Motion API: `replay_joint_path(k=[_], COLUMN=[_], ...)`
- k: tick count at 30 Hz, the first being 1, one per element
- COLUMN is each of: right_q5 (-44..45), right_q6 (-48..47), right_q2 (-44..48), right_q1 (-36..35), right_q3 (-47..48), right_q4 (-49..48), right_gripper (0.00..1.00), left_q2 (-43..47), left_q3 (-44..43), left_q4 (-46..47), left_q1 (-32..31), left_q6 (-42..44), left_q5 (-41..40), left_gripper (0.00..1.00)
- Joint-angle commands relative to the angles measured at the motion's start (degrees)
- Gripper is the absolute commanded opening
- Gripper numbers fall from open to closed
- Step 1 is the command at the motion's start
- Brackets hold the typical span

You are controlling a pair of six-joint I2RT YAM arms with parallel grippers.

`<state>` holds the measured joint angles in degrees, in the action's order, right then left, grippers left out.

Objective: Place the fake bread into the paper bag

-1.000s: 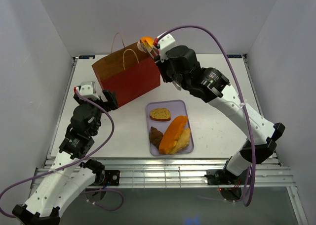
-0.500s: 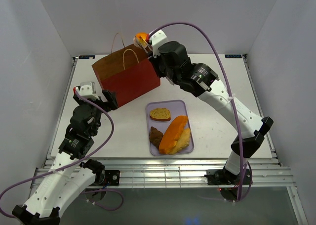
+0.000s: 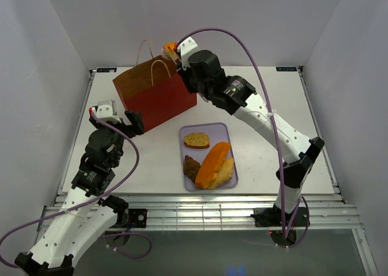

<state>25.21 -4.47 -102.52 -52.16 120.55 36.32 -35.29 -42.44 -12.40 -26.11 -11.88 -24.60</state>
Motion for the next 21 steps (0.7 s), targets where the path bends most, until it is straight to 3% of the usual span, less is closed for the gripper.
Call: replay_joint_path(k=[1, 6, 7, 11, 21], right_q5=[-0.69, -1.22, -1.39, -1.40, -2.01], right_q6=[0.60, 1.39, 1.48, 1.57, 3.06], right_q2=[-0.49, -0.75, -0.58, 0.13, 3.64], right_q1=[0.57, 0.66, 0.83, 0.83, 1.01], right_q3=[0.47, 0.12, -0.05, -1.02, -3.74], right_q4=[-5.47, -5.47, -5.47, -5.47, -5.38], right_gripper=[0.15, 0.32, 0.41, 0.59, 0.59], left_q2=[0.66, 0.48, 0.48, 0.40, -0.04], left_q3=[0.16, 0.16, 0.25, 0.33, 0.42], left_q4=[0.19, 0.19, 0.19, 0.27, 0.28], left_q1=[-0.35, -0.35, -0.35, -0.35, -0.35], left_q6=[-0.25, -0.25, -0.25, -0.25, -0.07], left_q5=[0.52, 0.78, 0.78, 0.87, 0.69], left_gripper=[0.98, 0.98, 0.98, 0.98, 0.98])
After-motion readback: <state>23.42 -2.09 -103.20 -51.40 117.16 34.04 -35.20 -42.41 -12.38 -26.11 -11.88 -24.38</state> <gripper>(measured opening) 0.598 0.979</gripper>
